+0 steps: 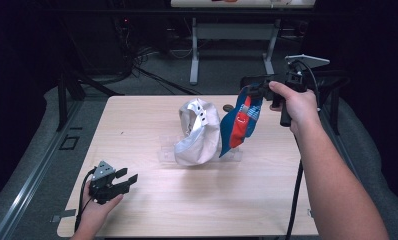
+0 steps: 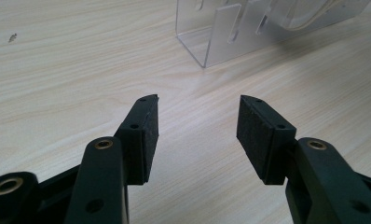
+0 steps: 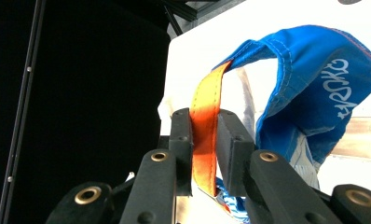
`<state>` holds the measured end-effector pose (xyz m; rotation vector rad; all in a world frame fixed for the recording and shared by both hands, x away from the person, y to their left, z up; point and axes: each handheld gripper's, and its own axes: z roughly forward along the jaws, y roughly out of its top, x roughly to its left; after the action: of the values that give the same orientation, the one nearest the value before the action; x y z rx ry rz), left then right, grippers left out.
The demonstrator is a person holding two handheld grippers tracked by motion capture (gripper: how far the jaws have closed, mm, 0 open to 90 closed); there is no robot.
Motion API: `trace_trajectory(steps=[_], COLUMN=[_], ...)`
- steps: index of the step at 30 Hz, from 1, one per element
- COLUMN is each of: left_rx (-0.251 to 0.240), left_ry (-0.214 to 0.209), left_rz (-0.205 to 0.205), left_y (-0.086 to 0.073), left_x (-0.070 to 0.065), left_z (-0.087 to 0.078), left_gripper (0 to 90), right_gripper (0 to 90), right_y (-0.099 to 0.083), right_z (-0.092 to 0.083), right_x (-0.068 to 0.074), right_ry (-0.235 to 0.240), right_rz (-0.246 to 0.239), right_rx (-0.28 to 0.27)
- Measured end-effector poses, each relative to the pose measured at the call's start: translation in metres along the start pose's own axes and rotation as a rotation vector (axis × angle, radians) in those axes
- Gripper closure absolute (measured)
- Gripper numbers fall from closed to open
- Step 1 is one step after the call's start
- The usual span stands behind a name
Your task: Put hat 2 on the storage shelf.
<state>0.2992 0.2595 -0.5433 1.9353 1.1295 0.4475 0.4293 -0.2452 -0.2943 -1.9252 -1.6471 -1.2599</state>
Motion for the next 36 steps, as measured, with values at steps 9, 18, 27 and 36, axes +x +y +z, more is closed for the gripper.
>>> trace_trajectory(steps=[9,18,27,36], left_rx=[-0.002,0.0,-0.003,-0.002], left_ry=[0.002,0.005,0.005,0.003], left_rz=[-0.005,-0.004,-0.001,-0.007], left_y=[0.0,0.0,-0.001,-0.001], left_x=[0.001,0.001,0.002,0.002], left_z=[-0.001,-0.002,0.0,-0.001], left_gripper=[49.3,49.3,49.3,49.3], right_gripper=[77.6,77.6,77.5,77.4], right_y=[-0.002,-0.006,-0.009,-0.015], right_z=[0.011,0.026,0.032,0.039], right_x=[0.005,-0.005,-0.025,-0.041], right_ry=[0.009,-0.011,-0.027,-0.07], right_rz=[-0.016,-0.008,0.019,0.027], right_rx=[0.021,0.044,0.053,0.067])
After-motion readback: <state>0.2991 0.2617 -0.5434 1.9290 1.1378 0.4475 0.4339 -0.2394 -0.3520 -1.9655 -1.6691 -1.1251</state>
